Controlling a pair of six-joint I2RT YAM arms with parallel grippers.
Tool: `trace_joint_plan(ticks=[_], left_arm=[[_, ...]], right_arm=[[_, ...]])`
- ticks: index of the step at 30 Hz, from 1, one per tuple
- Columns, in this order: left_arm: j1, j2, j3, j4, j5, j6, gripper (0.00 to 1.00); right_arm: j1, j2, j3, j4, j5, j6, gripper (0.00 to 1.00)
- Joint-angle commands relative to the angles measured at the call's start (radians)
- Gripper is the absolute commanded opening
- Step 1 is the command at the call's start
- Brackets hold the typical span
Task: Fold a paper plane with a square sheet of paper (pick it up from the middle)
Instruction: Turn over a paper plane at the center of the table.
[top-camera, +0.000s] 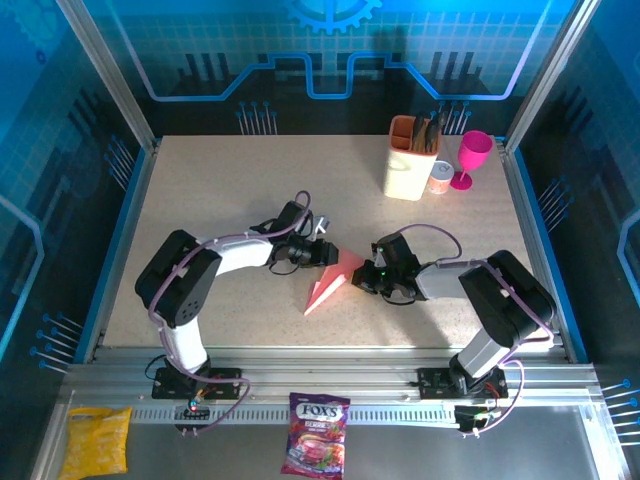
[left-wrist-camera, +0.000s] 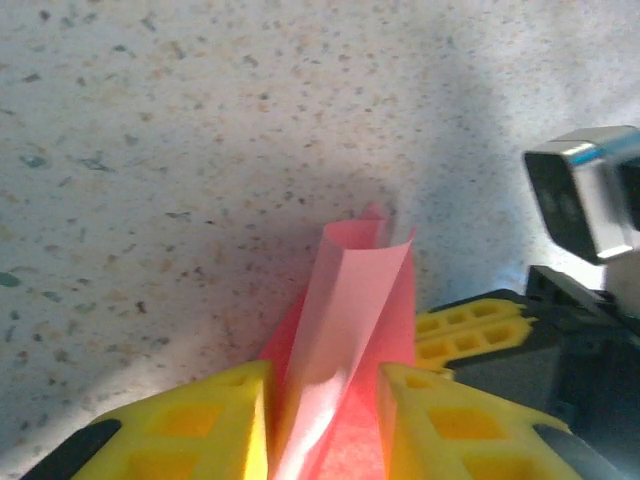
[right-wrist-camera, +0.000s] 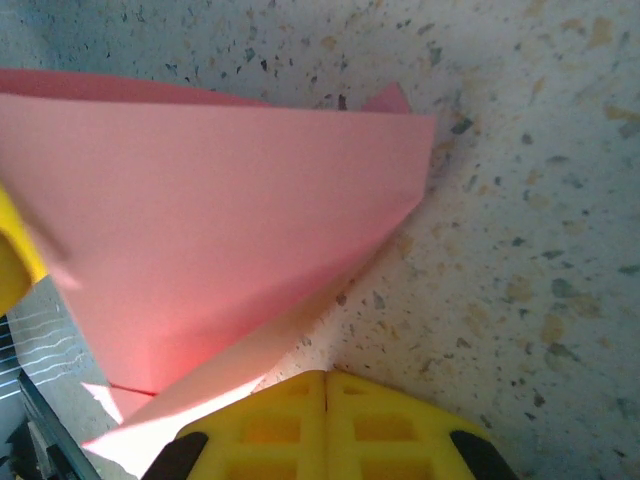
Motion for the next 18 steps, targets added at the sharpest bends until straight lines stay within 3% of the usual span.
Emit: trace_joint_plan(ticks=[1, 13, 18], left_arm=[[-0.029, -0.045, -0.031, 0.036, 0.031, -0.027, 0.32], [-0.109, -0.041, -0.076, 0.056, -0.073, -0.024, 0.32], [-0.117, -0.064, -0.094, 0.066, -0.128, -0.031, 0.09]], right_arm=[[0.026, 0.092, 0.004, 0.076, -0.004, 0.008, 0.0], [0.026, 0.108, -0.001, 0.092, -0.009, 0.013, 0.0], [0.022, 0.084, -0.001, 0.077, -0.021, 0.001, 0.0]])
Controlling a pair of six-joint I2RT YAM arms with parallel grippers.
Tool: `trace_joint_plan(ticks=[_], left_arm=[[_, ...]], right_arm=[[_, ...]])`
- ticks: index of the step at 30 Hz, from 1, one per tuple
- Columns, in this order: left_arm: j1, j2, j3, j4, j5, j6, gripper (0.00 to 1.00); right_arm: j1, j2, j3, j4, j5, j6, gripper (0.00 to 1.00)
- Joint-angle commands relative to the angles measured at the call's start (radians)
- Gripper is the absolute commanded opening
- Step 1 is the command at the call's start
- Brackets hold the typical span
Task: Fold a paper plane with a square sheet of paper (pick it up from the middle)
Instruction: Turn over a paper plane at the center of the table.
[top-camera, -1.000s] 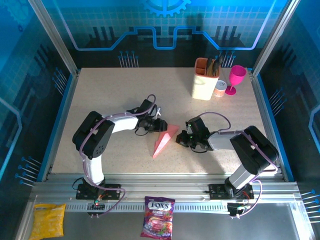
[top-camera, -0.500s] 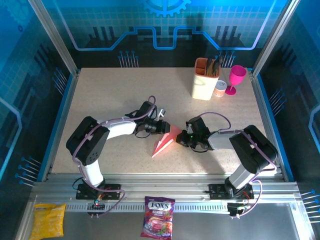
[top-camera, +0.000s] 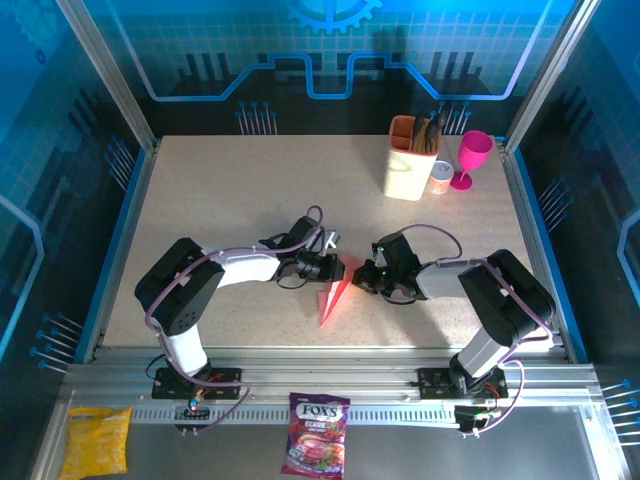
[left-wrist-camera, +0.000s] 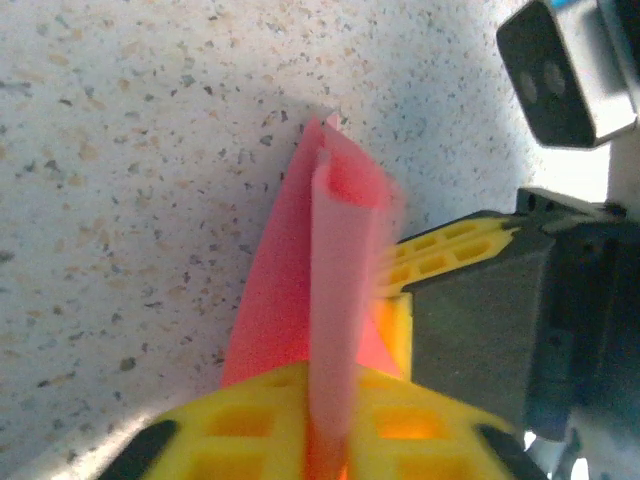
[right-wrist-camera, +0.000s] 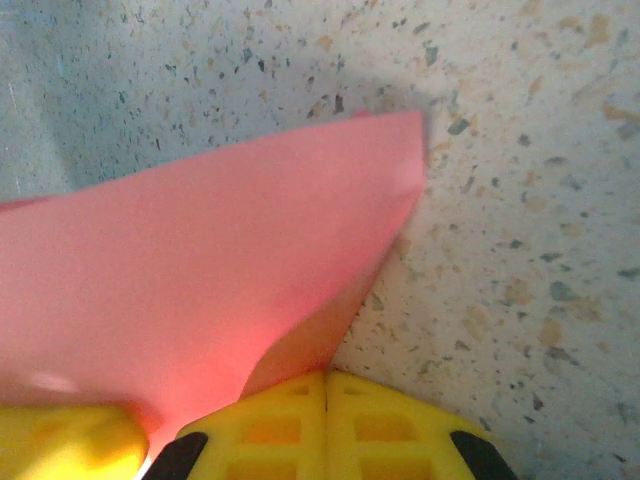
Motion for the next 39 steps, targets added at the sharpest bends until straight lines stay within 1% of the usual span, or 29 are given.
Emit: trace_joint_plan(ticks=[1, 3, 6, 9, 11, 14, 16, 19, 25, 32, 36, 39], left_arm=[[-0.004, -0.049, -0.03, 0.014, -0.073, 0.004, 0.05], [-0.004, -0.094, -0.052, 0.013, -0.127, 0.002, 0.0], [-0.008, -0.182, -0.079, -0.034, -0.246, 0.01, 0.0], [-0.037, -0.27, -0.067, -0.161, -0.431, 0.044, 0.0], [-0.051, -0.303, -0.055, -0.233, -0.53, 0.063, 0.0], [-0.058, -0.297, -0.032, -0.313, -0.648, 0.089, 0.0], [-0.058, -0.269, -0.025, -0.332, -0.693, 0.102, 0.0], [-0.058, -0.213, -0.017, -0.341, -0.74, 0.106, 0.0], [-0.063, -0.135, -0.019, -0.309, -0.753, 0.106, 0.0], [-0.092, -0.111, -0.016, -0.327, -0.772, 0.12, 0.36], [-0.108, -0.108, -0.013, -0.333, -0.774, 0.12, 0.43], [-0.128, -0.095, 0.0, -0.342, -0.782, 0.125, 0.46]], right_arm=[[0.03, 0.06, 0.0, 0.063, -0.004, -0.011, 0.0], [0.021, 0.013, -0.005, 0.043, -0.022, -0.025, 0.0], [0.017, -0.105, -0.007, -0.049, -0.016, -0.063, 0.0], [0.028, -0.243, 0.003, -0.196, 0.023, -0.12, 0.0], [0.049, -0.333, 0.011, -0.291, 0.059, -0.16, 0.0], [0.093, -0.441, 0.009, -0.385, 0.117, -0.188, 0.0], [0.126, -0.494, -0.001, -0.415, 0.142, -0.186, 0.0], [0.18, -0.556, -0.029, -0.434, 0.172, -0.172, 0.0], [0.252, -0.641, -0.089, -0.447, 0.225, -0.128, 0.0], [0.262, -0.683, -0.111, -0.47, 0.253, -0.123, 0.0], [0.264, -0.675, -0.095, -0.477, 0.257, -0.134, 0.0], [0.264, -0.669, -0.086, -0.479, 0.257, -0.138, 0.0]])
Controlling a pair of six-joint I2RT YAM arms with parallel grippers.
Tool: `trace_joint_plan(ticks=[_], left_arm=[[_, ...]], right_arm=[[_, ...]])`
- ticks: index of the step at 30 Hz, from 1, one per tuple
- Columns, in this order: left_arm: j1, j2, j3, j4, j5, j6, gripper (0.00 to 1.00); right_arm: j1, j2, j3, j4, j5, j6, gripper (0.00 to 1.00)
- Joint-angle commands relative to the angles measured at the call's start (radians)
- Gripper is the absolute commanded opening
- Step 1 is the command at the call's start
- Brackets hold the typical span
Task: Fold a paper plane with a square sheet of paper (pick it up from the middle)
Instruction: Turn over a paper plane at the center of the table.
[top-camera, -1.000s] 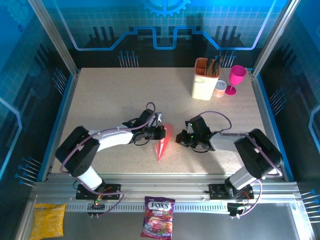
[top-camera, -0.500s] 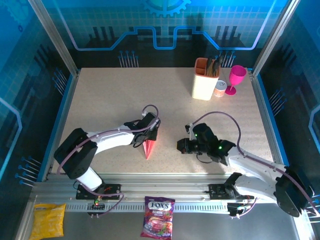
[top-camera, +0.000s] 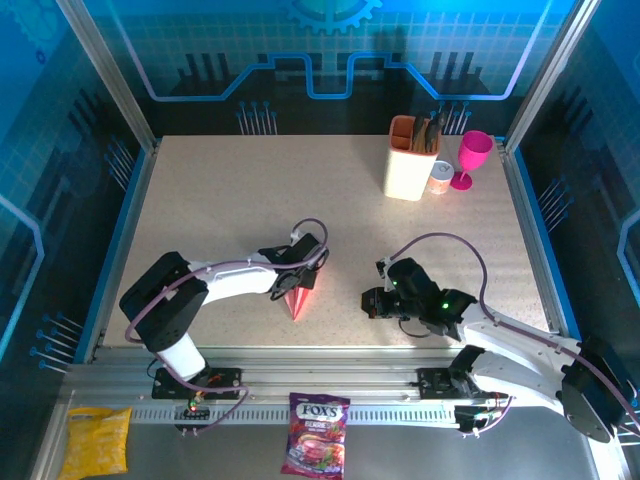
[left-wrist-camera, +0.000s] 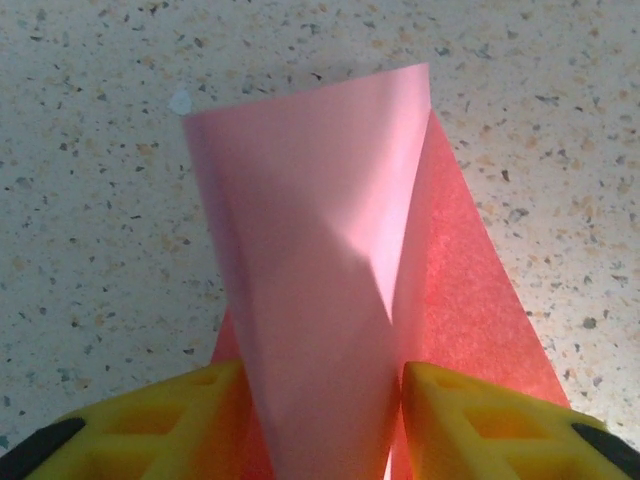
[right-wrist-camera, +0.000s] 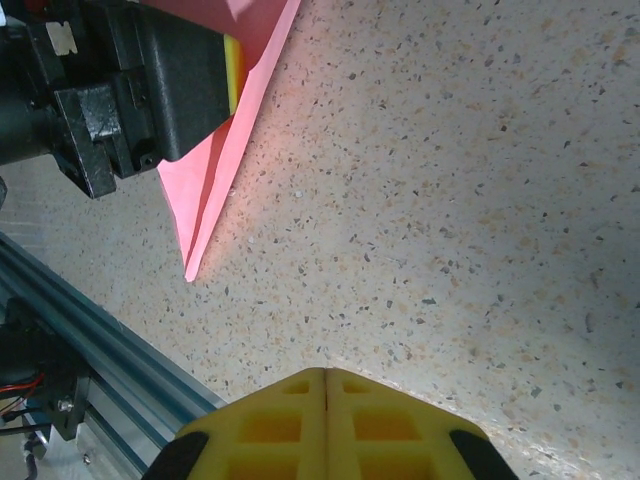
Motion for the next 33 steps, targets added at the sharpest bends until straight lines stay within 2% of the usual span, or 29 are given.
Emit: trace_joint_plan(ticks=[1, 12, 17, 25, 33], left_arm=[[-0.027, 0.026, 0.038, -0.041, -0.032, 0.017, 0.46], [-0.104, 0.139, 0.094, -0.096, -0.089, -0.02, 0.49], [-0.104, 0.188, 0.123, -0.138, -0.13, -0.06, 0.49], [-0.104, 0.169, 0.199, -0.194, -0.175, -0.062, 0.49], [-0.105, 0.164, 0.227, -0.19, -0.159, -0.069, 0.5]], right_arm=[[0.013, 0.0, 0.024, -0.026, 0.018, -0.006, 0.0], [0.013, -0.019, 0.038, -0.05, 0.02, -0.014, 0.0], [0.013, -0.033, 0.058, -0.073, 0.016, -0.029, 0.0], [0.013, -0.043, 0.089, -0.095, -0.001, -0.051, 0.0], [0.013, -0.048, 0.081, -0.095, -0.004, -0.05, 0.0]])
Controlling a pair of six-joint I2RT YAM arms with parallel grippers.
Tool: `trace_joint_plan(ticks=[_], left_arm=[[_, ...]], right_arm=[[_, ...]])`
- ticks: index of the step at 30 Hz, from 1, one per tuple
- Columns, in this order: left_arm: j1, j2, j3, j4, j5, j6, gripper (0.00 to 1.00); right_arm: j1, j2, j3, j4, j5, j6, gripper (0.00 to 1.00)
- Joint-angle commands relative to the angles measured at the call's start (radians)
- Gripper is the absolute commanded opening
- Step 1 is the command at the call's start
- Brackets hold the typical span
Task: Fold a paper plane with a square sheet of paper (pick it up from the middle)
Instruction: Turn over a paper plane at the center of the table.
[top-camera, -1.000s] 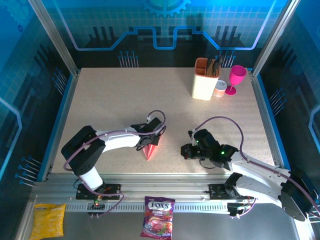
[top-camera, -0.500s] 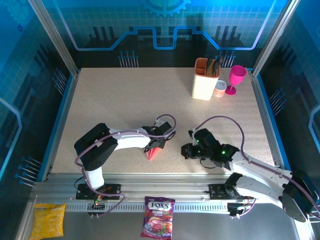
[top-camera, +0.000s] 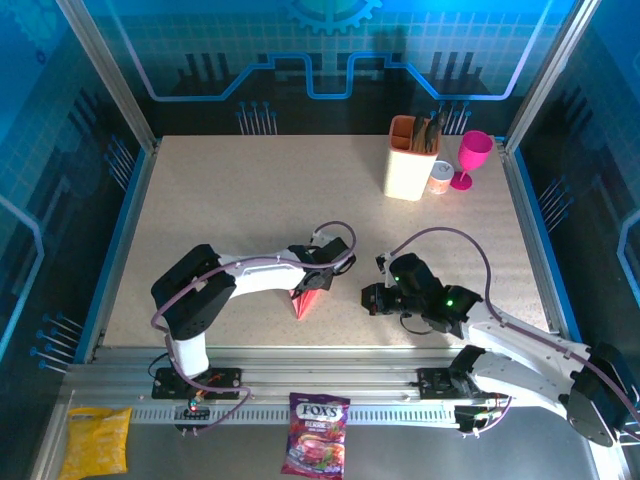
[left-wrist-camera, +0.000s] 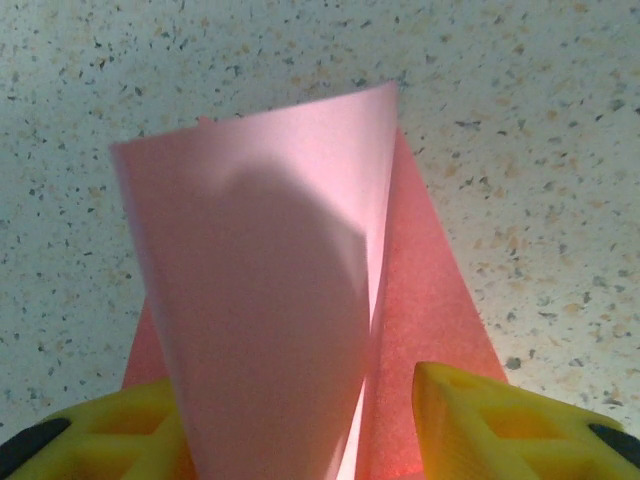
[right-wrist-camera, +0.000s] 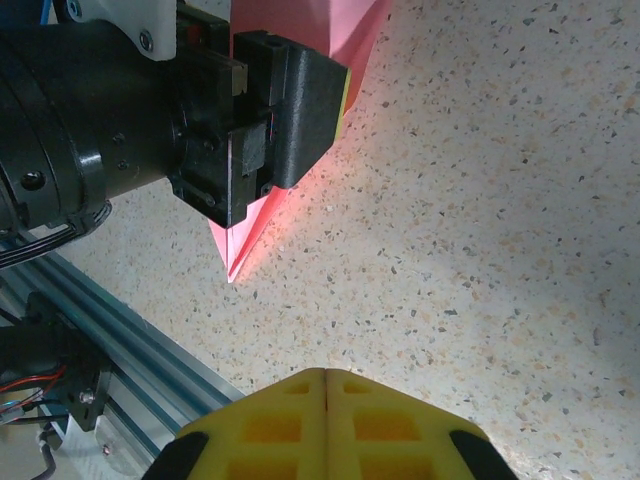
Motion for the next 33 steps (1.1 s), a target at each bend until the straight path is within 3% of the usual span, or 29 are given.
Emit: trace_joint_plan(ticks=[1, 13, 22, 33], left_arm=[[-0.002, 0.012, 0.022, -0.03, -0.009, -0.015, 0.5], [-0.001, 0.083, -0.038, 0.006, 0.016, -0.051, 0.57], [0.0, 0.102, -0.077, 0.051, 0.104, -0.1, 0.6], [0.007, 0.015, 0.006, -0.016, 0.095, -0.06, 0.6]], right_arm=[[0.013, -0.014, 0.016, -0.027, -0.002, -0.016, 0.0], [0.011, -0.016, 0.01, -0.032, 0.015, -0.015, 0.0], [0.008, -0.026, 0.026, -0.055, 0.025, -0.02, 0.0], [0.003, -0.026, 0.021, -0.059, 0.026, -0.024, 0.0]])
